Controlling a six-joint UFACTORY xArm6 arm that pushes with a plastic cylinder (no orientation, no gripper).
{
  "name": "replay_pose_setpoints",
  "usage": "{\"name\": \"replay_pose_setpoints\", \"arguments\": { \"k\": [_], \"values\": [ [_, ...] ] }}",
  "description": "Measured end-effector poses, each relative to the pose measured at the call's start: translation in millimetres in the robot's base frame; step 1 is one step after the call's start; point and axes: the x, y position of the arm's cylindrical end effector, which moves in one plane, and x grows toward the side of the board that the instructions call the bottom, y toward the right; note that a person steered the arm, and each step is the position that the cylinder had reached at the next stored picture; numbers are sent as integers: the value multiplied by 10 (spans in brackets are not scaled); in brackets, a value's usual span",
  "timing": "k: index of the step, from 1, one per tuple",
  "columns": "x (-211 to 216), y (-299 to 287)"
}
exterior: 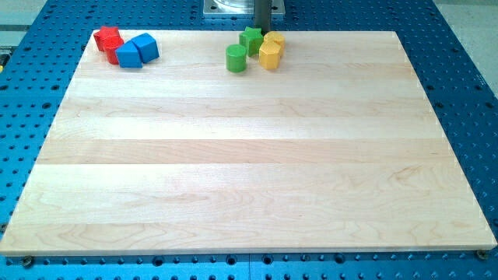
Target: Move green blocks at the center
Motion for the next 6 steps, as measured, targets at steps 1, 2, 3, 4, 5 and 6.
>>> {"name": "replay_pose_setpoints", "arguments": {
  "k": [1,2,3,4,5,6],
  "values": [
    [337,-574],
    [740,-1035],
    [394,-934],
    [54,-507],
    [205,-474],
    [625,-628]
  ]
}}
